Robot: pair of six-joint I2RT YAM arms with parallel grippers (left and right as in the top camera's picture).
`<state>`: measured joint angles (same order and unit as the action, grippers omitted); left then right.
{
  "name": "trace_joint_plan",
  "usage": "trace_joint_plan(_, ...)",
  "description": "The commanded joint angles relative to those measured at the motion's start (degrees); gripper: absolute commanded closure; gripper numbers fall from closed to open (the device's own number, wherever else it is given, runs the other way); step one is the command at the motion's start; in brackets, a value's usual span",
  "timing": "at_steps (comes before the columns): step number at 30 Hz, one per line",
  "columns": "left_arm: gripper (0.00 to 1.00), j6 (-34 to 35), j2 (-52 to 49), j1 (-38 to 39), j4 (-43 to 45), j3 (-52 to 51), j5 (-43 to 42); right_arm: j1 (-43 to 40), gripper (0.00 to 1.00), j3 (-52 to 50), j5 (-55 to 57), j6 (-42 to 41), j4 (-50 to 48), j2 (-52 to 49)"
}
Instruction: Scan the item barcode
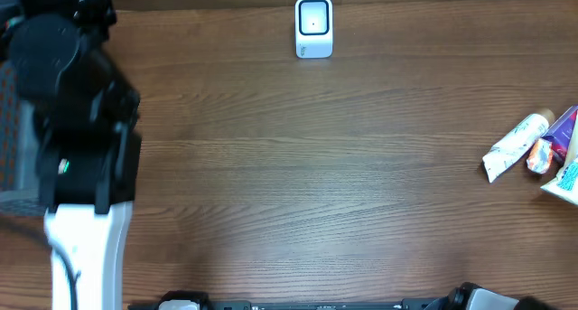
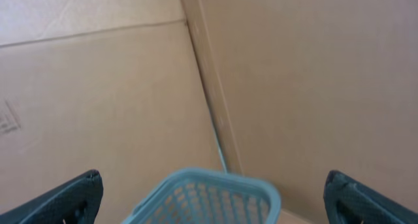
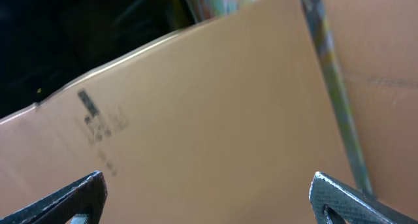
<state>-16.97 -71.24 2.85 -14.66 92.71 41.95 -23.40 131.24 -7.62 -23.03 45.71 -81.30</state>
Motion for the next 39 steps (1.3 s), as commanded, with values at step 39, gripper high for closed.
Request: trace_joint_plan(39, 0.00, 11.41, 53.22, -15.21, -7.02, -21.51, -40.52, 13.90, 0.00, -54.10, 3.50, 14.12, -11.43, 65.16)
